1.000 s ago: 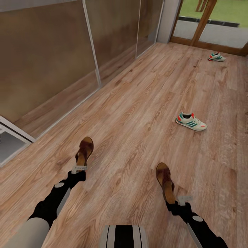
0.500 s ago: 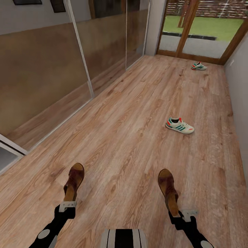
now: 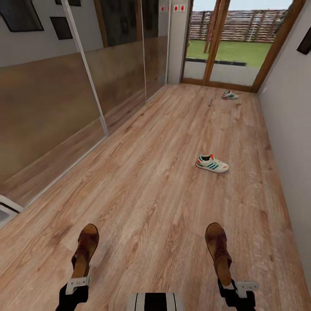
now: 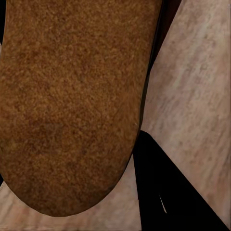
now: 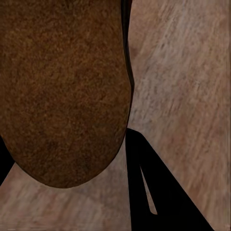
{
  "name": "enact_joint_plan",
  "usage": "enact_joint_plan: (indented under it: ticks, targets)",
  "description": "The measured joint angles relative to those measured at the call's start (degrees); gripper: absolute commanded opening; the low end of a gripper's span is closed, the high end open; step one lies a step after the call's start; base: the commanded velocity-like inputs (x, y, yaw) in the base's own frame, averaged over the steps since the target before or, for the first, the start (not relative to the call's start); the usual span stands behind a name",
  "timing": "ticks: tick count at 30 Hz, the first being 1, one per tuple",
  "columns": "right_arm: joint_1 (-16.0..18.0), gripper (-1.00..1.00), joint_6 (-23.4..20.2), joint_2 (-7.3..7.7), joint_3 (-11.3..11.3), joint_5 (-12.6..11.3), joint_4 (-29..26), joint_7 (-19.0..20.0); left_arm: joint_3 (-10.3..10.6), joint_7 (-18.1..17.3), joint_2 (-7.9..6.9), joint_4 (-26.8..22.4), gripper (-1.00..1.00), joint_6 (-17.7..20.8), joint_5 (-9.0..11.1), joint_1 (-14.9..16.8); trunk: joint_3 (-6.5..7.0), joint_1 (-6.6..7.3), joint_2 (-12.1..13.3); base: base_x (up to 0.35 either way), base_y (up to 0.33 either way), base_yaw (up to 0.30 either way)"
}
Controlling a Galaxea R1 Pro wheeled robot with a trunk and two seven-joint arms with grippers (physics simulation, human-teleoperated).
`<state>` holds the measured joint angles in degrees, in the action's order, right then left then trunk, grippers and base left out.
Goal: Pick up the two gym shoes and the two sandals from the corridor floor and place them onto the hallstand (shoe rack) in the corridor, making sure they are on the rack and not on the floor. Arrange them so the two gym shoes are next to each other and the two sandals are next to each other.
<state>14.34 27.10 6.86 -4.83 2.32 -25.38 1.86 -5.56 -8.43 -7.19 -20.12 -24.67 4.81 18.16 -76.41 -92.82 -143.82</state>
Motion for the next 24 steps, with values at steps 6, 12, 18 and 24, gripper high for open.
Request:
enact_joint_plan:
  ticks: [6, 12, 18, 24]
  targets:
    - [0.0, -1.0, 0.9, -0.2, 0.0, -0.1, 2.4, -0.2, -2.6, -0.1, -0.38, 2.0, -1.0, -2.9, 0.9, -1.4, 1.83, 0.16, 0.1, 0.0, 0.0, -0.163]
    - [0.0, -1.0, 1.0, -0.24, 0.0, 0.0, 3.2, -0.1, -3.5, -0.1, -1.6, 2.4, -1.0, -3.8, 1.2, -2.7, 3.66, 0.31, 0.2, 0.0, 0.0, -0.163]
    - [0.0, -1.0, 1.0, -0.32, 0.1, 0.2, 4.4, 0.0, -3.2, -0.1, -2.11, 2.4, -1.0, -3.9, 0.8, -2.7, 5.49, 0.47, 0.2, 0.0, 0.0, -0.159]
    - [0.0, -1.0, 1.0, -0.32, 0.2, 0.2, 4.8, 0.1, -3.2, -0.1, -2.05, 2.4, -1.0, -3.9, 0.7, -2.7, 7.33, 0.62, 0.3, 0.0, 0.0, -0.155]
